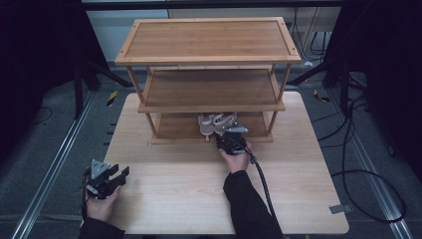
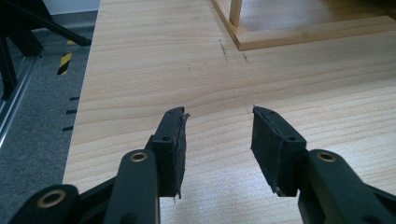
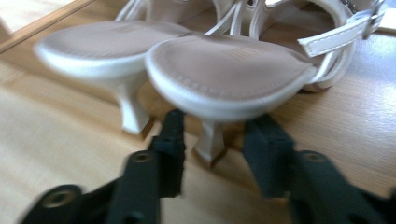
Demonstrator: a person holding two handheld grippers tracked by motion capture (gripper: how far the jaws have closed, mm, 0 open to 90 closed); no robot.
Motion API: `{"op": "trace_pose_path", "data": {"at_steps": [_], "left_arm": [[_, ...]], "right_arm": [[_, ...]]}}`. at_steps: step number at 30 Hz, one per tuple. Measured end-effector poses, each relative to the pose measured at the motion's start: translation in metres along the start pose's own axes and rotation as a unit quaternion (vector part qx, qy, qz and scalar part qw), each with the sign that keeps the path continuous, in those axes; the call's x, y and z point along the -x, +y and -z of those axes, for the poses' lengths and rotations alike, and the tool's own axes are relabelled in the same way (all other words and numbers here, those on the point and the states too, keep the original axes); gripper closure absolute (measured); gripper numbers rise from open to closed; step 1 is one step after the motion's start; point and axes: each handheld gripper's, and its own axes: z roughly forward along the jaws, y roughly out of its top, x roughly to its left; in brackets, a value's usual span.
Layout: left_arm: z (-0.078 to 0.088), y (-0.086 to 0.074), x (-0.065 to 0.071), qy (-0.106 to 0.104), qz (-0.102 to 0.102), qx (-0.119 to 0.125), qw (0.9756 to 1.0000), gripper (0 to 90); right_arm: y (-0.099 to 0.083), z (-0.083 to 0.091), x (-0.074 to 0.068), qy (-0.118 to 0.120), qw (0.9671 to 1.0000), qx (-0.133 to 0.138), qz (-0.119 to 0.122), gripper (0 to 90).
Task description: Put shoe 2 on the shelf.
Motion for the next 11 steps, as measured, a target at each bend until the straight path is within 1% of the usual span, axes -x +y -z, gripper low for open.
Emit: {"op": "trace_pose_path", "data": {"at_steps": [2,5,6,8,10,11], "left_arm": [[0.0,0.0,0.0,0.0,0.0,0.0,1.0,53.2],[-0.001,0.0,0.001,-0.002,0.0,-0.002,1.0,51.3],[-0.001,0.0,0.001,-0.003,-0.001,-0.002,1.0,50.7],[-0.001,0.0,0.002,-0.004,-0.003,-0.003,1.0,49.6],[-0.002,-0.001,0.002,-0.006,-0.005,-0.006,1.0,49.0],[-0.002,-0.001,0.002,-0.007,-0.005,-0.007,0.9999,48.8]], "right_arm": [[-0.001,0.014,0.001,-0.004,0.9999,0.008,0.012,42.9],[-0.005,0.037,0.008,-0.002,0.9997,0.012,0.019,30.3],[-0.007,0.044,0.011,-0.002,0.9998,0.012,0.018,27.0],[-0.011,0.058,0.02,-0.004,0.9997,0.008,0.023,23.1],[-0.015,0.072,0.031,-0.005,0.9999,0.006,0.014,20.2],[-0.017,0.079,0.037,0.001,1.0,0.003,0.009,18.5]]}}
